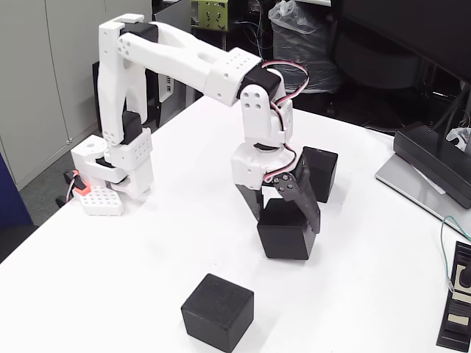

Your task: Stack the 3 blocks

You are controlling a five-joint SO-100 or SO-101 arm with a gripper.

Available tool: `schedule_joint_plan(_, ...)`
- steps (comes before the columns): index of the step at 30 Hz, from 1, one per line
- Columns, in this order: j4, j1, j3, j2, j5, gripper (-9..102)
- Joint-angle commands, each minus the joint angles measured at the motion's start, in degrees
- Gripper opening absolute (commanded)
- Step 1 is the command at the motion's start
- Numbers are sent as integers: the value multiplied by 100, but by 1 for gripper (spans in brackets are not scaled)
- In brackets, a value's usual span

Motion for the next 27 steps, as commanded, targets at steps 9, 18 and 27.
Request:
schedule_joint_plan(9,378,-35,-97,1819,176,10)
schedule_joint_plan(18,1072,-1028,-642,2487,220,11)
schedule_joint_plan(27,1248,-2303,-1415,2312,1389,11)
